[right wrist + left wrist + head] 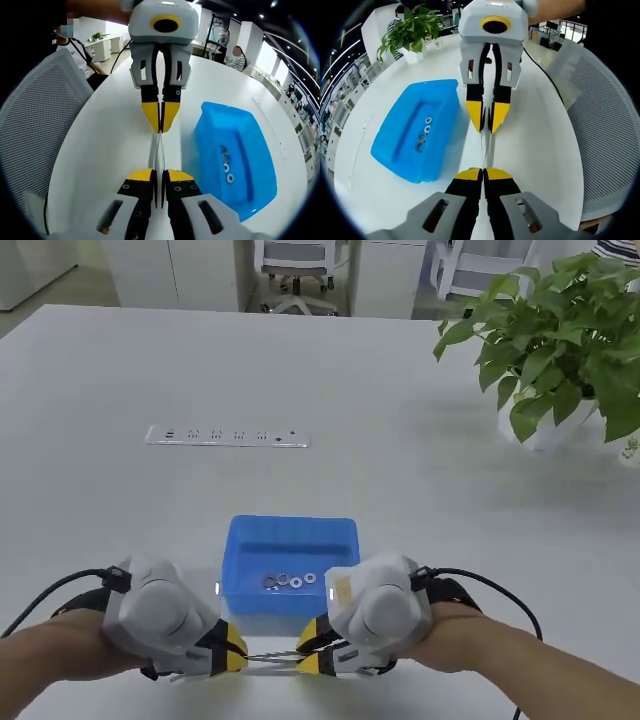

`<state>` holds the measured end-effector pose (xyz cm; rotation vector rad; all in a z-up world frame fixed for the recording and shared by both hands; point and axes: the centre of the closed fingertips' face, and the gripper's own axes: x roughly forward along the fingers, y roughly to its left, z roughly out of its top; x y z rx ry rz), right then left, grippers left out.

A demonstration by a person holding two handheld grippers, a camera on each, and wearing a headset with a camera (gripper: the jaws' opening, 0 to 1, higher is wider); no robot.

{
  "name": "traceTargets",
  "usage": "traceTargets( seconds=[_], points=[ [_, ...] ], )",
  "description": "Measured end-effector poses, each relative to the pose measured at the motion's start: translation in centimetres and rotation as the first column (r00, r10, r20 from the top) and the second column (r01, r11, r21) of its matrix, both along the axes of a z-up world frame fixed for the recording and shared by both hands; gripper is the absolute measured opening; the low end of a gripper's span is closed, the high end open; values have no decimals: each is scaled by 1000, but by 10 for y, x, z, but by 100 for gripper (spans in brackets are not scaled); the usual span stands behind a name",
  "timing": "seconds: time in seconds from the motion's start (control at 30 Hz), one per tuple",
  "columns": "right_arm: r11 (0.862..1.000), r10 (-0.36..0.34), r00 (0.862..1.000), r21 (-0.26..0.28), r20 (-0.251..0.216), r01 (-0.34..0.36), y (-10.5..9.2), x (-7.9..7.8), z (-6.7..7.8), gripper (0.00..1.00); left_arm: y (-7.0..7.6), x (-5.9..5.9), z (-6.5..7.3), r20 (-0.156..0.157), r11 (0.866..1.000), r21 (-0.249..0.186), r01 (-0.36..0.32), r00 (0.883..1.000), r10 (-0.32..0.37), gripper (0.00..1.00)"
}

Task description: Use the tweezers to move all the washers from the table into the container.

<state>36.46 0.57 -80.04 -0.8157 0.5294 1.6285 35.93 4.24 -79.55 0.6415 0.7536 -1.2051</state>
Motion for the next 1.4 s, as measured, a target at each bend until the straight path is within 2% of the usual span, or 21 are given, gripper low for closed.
traceTargets(
  seconds=[0.43,0.6,0.97,1.3,1.4],
  points=[
    [1000,-3,1000,-21,-6,2,-2,-2,-5,12,-1,-2,-6,-21,1000,14,-1,1000,1,6],
    [1000,-6,1000,-26,-13,6,-1,-2,-6,12,2,-2,-10,-22,1000,27,3,1000,-2,6],
    [999,-5,1000,-36,-12,4,-2,-3,-5,13,2,-2,-9,-23,1000,18,-11,1000,12,6],
    [999,-8,1000,-41,-2,8,-3,-3,-5,18,3,-2,-9,-27,1000,19,-19,999,19,8],
    [999,-22,1000,-26,-2,22,-3,-1,0,19,5,-2,-9,-25,999,22,-25,999,26,9]
  ],
)
